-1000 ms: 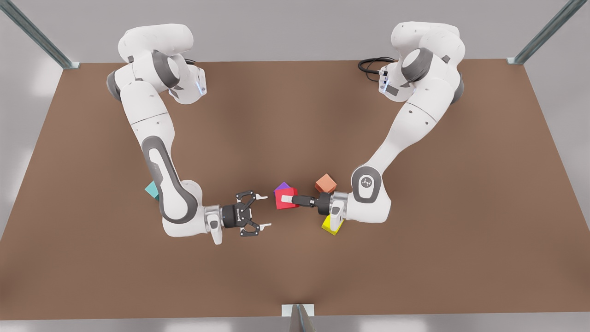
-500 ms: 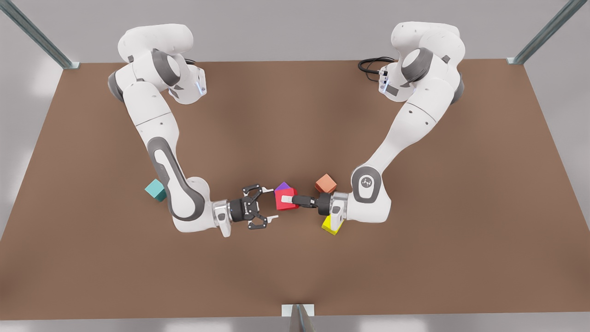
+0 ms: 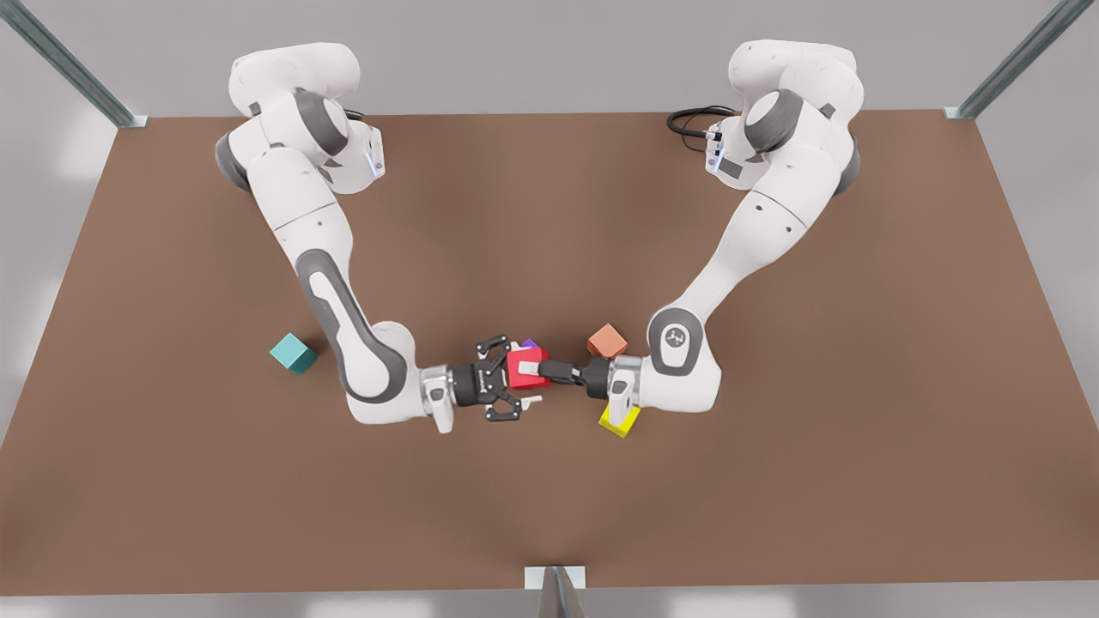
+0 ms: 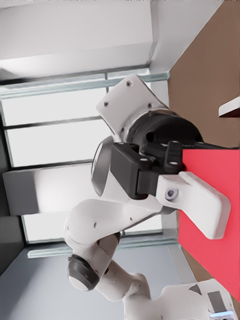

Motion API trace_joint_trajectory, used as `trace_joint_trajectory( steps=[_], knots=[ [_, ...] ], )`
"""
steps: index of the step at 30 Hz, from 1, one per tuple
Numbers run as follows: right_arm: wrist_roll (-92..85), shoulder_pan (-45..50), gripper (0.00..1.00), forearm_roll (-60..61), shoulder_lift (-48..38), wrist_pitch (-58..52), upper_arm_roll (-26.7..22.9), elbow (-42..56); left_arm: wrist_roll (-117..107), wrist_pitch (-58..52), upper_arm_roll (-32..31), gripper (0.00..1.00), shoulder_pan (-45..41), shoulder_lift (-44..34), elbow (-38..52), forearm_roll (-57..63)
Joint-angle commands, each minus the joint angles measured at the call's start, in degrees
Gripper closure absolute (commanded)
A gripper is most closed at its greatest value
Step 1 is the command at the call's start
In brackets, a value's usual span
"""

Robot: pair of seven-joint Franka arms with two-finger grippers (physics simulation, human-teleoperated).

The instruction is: Pick up red wooden cube and pass to hand red wooden cube and place in blue wooden cube

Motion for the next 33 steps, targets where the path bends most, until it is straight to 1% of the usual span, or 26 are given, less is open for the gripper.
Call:
trace_joint_trajectory(
  steps=[1,2,3,4,5,6,7,9,11,14,16,17,19,20,21,22,23,24,25,26,28,29,30,31,32,33],
  knots=[
    [-2.1,0.1,0.01,0.9,-0.1,2.3,0.0,0.1,3.5,0.5,-0.1,0.46,-0.1,-0.1,0.0,-0.9],
    [-2.0,0.2,0.04,0.9,-0.1,2.3,0.0,0.1,3.5,0.5,-0.1,0.46,-0.2,-0.1,0.0,-0.9],
    [-2.1,0.2,0.23,0.9,-0.1,2.3,0.0,0.1,3.5,0.5,-0.1,0.46,-0.2,-0.1,-0.1,-0.9],
    [-2.1,0.2,0.46,0.9,-0.1,2.3,0.0,0.1,3.5,0.5,-0.1,0.46,-0.2,-0.1,-0.1,-0.9],
    [-2.1,0.2,0.54,0.9,-0.1,2.3,0.0,0.1,3.5,0.5,-0.1,0.46,-0.2,-0.1,-0.1,-0.9],
    [-2.1,0.2,0.54,0.9,-0.1,2.3,0.0,0.1,3.5,0.5,-0.1,0.45,-0.2,-0.1,-0.1,-0.9],
    [-2.1,0.2,0.54,0.9,-0.1,2.3,0.0,0.1,3.6,0.5,-0.1,0.42,-0.2,-0.1,0.0,-0.9],
    [-2.1,0.1,0.54,0.9,-0.1,2.2,0.0,0.0,3.7,0.5,-0.1,0.16,-0.2,-0.1,0.0,-0.7],
    [-2.0,-0.1,0.54,0.5,-0.1,2.0,0.0,-0.1,3.7,0.5,-0.1,0.0,-0.1,-0.3,0.0,-0.4],
    [1.6,-1.5,0.54,0.0,-0.1,1.5,-0.5,-0.1,3.6,0.1,-0.1,0.0,0.8,-0.5,0.0,-0.3],
    [4.9,-4.0,0.54,-3.4,-0.5,-0.1,-0.7,0.1,3.5,-3.5,-0.1,0.0,4.3,-1.1,-0.6,1.9],
    [9.2,-5.4,0.54,-8.2,-0.6,-0.8,-0.7,1.3,3.3,-5.7,-0.1,0.0,6.5,-2.1,-1.2,4.9],
    [23.8,-11.7,0.53,-25.7,-1.2,-7.0,-0.8,4.3,2.2,-11.4,-0.1,0.0,10.3,-2.2,-1.2,8.2],
    [36.9,-15.7,0.53,-36.8,-1.7,-12.0,-0.8,6.0,-3.7,-14.4,-0.1,0.0,12.1,-4.6,-1.1,14.5],
    [46.1,-17.5,0.52,-49.9,-1.7,-13.6,-0.9,9.1,-14.6,-25.0,-0.2,0.0,13.8,-8.1,0.2,31.3],
    [50.2,-17.2,0.52,-65.4,-1.5,-13.0,-0.9,11.5,-16.3,-43.8,0.2,0.0,15.5,-8.7,8.5,44.3],
    [50.6,-16.1,0.53,-74.2,-2.0,-11.9,-1.1,11.5,-16.9,-53.8,0.5,0.0,16.3,-8.7,13.9,54.5],
    [55.2,-15.3,0.53,-81.1,-3.2,-11.5,-1.1,11.1,-16.9,-57.9,0.3,0.0,18.6,-11.2,14.7,61.8],
    [55.5,-14.6,0.53,-90.3,-3.4,-8.3,-0.9,11.0,-17.1,-59.6,0.0,0.0,18.2,-14.0,14.6,74.1],
    [56.2,-14.3,0.53,-97.1,-3.4,-6.1,-0.9,10.7,-17.3,-61.1,-0.1,0.0,17.8,-15.2,14.6,79.0],
    [57.4,-14.2,0.53,-107.2,-6.3,-3.1,-0.7,8.4,-21.2,-61.3,-0.2,0.0,19.1,-19.3,14.6,79.2],
    [58.8,-15.2,0.53,-109.0,-9.7,-0.6,-1.0,4.3,-21.2,-61.0,0.0,0.0,19.3,-20.1,14.4,79.3],
    [59.3,-16.7,0.53,-109.2,-12.3,2.7,-0.9,-0.6,-21.2,-64.3,1.4,0.0,19.3,-22.8,12.7,77.7],
    [59.9,-19.1,0.53,-108.8,-15.7,5.8,-0.9,-5.8,-21.2,-57.5,18.0,0.0,9.5,-33.6,0.0,73.3],
    [60.1,-20.4,0.53,-108.7,-17.6,8.2,-0.8,-9.0,-20.7,-48.7,26.7,0.0,2.3,-42.6,-12.2,71.8],
    [61.4,-22.1,0.53,-108.3,-21.0,9.9,-0.8,-13.9,-12.7,-44.2,27.1,0.0,2.1,-45.2,-15.3,70.5]
  ],
)
